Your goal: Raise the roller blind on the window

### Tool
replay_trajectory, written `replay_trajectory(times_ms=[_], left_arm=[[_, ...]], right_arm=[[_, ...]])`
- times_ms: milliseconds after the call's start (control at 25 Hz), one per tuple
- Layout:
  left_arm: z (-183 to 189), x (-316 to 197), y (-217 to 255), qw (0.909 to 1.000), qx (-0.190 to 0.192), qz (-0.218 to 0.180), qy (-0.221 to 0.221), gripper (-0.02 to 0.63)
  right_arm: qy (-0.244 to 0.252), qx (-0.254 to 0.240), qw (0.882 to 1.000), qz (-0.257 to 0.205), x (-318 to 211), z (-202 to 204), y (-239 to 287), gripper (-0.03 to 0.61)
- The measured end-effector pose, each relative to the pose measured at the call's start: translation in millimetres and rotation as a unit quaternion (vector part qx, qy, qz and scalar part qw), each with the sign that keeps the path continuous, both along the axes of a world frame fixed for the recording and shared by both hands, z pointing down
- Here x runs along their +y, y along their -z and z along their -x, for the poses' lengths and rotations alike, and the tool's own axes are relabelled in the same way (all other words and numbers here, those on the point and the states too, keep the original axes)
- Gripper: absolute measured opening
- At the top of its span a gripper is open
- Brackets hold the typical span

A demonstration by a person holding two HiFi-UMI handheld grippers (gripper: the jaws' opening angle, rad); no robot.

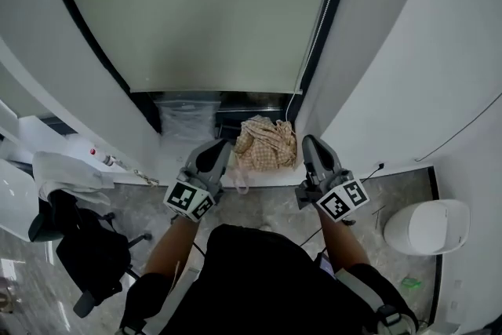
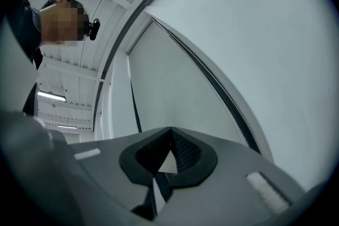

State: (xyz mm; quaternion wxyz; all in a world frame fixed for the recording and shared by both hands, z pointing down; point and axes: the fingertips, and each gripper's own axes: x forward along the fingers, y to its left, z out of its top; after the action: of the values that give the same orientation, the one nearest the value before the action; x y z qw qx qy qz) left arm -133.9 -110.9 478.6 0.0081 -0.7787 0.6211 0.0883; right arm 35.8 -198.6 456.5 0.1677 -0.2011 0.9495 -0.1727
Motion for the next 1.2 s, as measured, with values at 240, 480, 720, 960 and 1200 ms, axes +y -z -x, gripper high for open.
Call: replay_trajectory(times_ms=[240,480,720,960,1200], left_arm=[[-21.5,-53.3,-4.9,0.9976,-0.001,0.002,-0.069,0.0],[-34.5,-108.2,0.8,0.9886,0.0,-0.002,-0.15,0.0],[-45.9,-143.2,10.8,0.9769,-0.002,-0.014,-0.213,0.001],[-62.0,-177.3,33.5,0.9642,0.011,-0.028,-0.264,0.0],[-96.7,-220.3,90.7,0.9436,0.029,-0.07,-0.322,0.002]], right_arm=[[-0.055,0.005,0.998,0.004,-26.8,-23.9,-7.4,0.0],[-0.12,0.004,0.993,-0.006,-42.2,-37.9,2.6,0.0],[-0.173,-0.005,0.985,-0.011,-50.6,-46.7,10.5,0.0],[-0.21,0.001,0.978,-0.017,-48.2,-46.9,15.4,0.0],[-0.232,0.011,0.972,-0.02,-39.8,-55.1,19.3,0.0]])
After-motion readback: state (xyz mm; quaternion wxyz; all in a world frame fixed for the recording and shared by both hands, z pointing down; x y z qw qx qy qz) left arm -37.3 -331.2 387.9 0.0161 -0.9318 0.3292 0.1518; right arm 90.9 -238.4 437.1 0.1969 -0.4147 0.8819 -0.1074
